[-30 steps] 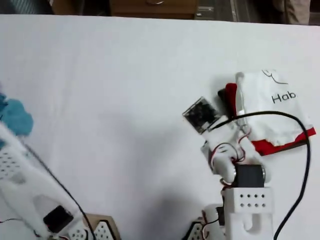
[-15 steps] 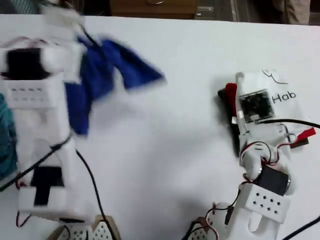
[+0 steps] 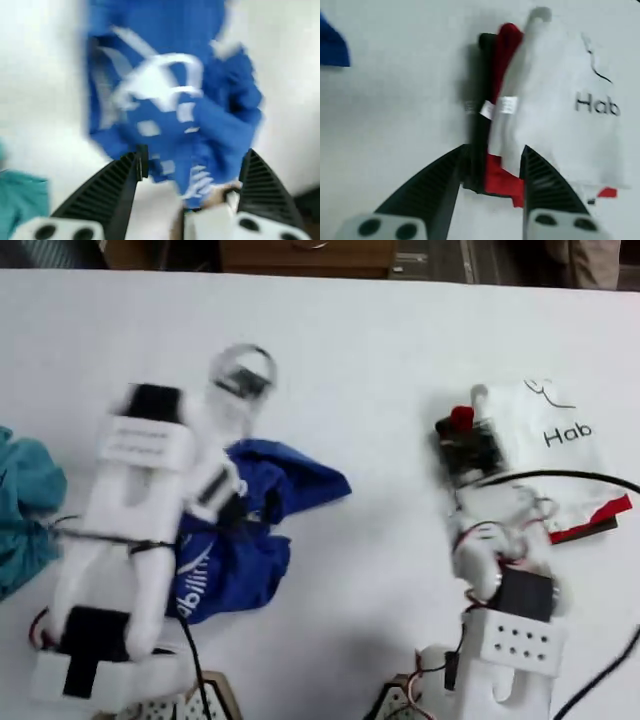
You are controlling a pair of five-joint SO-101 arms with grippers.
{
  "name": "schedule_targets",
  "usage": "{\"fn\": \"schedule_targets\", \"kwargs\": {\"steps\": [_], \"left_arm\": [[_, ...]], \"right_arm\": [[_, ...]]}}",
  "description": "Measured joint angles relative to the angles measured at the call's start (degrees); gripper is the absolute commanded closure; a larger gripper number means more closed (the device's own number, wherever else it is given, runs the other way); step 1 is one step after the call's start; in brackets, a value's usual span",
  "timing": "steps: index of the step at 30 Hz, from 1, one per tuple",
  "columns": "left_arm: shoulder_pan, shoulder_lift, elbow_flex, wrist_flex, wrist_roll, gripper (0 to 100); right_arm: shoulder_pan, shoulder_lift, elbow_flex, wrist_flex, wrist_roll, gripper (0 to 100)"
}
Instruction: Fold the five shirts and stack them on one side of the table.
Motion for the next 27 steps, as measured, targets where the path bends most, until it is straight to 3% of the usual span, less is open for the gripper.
{"fn": "schedule_targets", "kwargs": {"steps": [8, 16, 20, 24, 27], "left_arm": [[-31.03, -4.4, -15.91, -0.09, -5.19, 69], [-63.56, -3.96, -13.63, -11.25, -5.45, 69], [-72.97, -1.67, -6.86, -17.93, -5.45, 69], [-77.98, 0.09, -2.9, -20.66, -5.45, 69], [-79.3, 0.35, -2.46, -21.01, -5.45, 69]], "right_arm": [[-20.57, 13.98, 0.53, 0.18, 0.0, 83.3], [-45.1, 35.78, -17.67, 5.19, 0.0, 83.3], [-54.24, 44.04, -23.65, 6.33, 0.0, 83.3], [-55.56, 52.22, -23.91, 1.58, 0.0, 84.0], [-55.12, 58.64, -23.91, -2.81, 0.0, 89.9]]}}
